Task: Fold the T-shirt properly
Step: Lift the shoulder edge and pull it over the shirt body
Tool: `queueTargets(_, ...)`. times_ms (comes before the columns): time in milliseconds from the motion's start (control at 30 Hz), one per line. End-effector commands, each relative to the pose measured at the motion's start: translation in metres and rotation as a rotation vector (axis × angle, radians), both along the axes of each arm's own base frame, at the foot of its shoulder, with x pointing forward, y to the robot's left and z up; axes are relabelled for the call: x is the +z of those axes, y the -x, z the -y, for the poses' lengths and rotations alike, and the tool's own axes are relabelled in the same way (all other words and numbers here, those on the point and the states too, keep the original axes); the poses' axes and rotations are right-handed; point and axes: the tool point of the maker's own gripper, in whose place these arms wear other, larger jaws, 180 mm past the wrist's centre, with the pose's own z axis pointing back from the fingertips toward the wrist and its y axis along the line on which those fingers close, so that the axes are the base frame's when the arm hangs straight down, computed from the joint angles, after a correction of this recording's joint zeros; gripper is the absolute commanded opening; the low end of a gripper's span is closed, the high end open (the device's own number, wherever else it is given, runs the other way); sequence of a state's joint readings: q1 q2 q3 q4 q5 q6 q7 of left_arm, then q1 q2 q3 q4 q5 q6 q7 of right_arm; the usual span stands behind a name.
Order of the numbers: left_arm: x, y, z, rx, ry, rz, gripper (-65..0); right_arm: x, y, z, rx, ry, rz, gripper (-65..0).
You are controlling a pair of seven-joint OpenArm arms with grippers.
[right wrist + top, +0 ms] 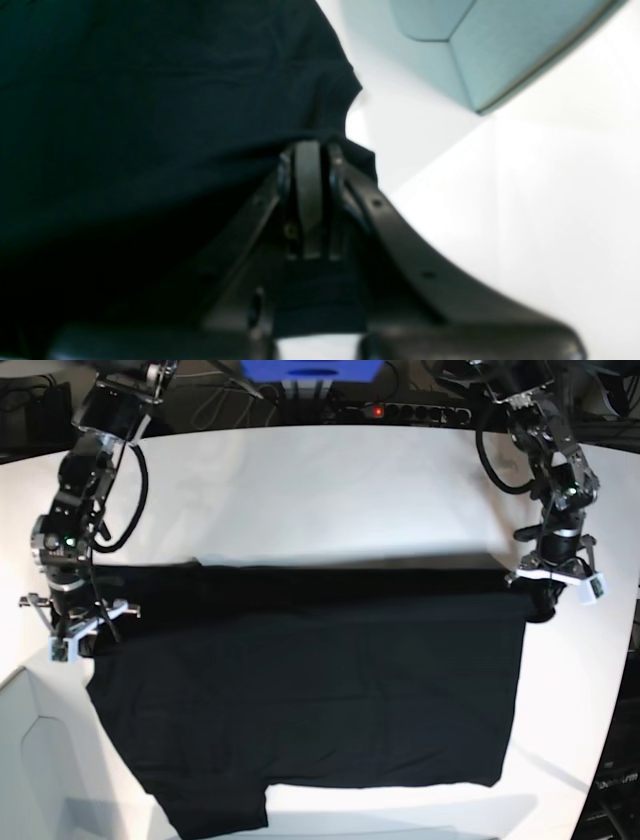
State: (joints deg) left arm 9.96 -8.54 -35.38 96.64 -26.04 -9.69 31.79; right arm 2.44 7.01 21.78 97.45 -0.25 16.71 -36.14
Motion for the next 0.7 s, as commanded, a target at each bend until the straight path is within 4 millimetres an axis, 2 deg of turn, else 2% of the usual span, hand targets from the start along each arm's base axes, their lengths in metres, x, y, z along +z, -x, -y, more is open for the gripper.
queueTargets(0,0.018,-0.007,-0.005,0.002,-0.026,0.056,-65.0,0.016,-0.012,0.001,0.017,0.022,0.051,-65.0)
queueTargets(200,0.029,-0.017,-0.006,0.003,-0.033,0.089,-65.0,0.009,-0.030,-0.011,0.080,0.038,0.025,-65.0)
queueTargets(400,0.037,-0.026,-0.012,0.011,-0.117,0.083,-65.0,0.007,-0.039,-0.010,0.075,0.022,0.021,-65.0)
queueTargets(667,0.044,-0.036,-0.013,0.017,-0.117,0.103,-65.0,0.005,-0.052,-0.009,0.068,0.000,0.016,-65.0)
